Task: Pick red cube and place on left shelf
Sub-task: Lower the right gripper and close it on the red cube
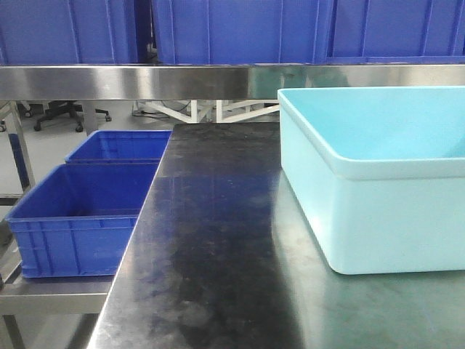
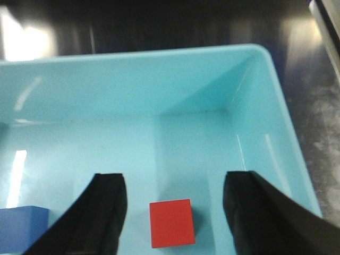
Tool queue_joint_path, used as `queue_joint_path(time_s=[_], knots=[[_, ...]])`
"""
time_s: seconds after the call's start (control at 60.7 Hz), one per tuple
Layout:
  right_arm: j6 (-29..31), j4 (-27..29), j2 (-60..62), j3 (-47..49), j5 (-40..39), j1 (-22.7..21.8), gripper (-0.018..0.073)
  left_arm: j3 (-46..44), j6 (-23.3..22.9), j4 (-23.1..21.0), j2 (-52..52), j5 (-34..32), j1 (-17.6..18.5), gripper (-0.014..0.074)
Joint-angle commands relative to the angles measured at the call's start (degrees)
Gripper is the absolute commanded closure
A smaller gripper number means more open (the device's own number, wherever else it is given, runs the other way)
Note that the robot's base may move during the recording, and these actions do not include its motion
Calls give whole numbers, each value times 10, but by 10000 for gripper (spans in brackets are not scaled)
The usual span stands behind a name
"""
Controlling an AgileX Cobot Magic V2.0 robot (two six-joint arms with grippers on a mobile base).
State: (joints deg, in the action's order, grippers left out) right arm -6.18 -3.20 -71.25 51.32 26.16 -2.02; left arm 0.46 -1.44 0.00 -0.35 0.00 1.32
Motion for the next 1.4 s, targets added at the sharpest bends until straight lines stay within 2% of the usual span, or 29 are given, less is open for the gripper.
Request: queue_joint_path(time_s=[0.0,0.412,1.384], knots=[[-1,-12,-22,37,-18,-2,9,14,0,0,-9,-47,2,495],[-1,-14,-121,49,5,-2,9,14,0,0,-9,-47,2,495],[-1,-18,-220,49,9,-2,27,14,0,0,-9,-47,2,495]])
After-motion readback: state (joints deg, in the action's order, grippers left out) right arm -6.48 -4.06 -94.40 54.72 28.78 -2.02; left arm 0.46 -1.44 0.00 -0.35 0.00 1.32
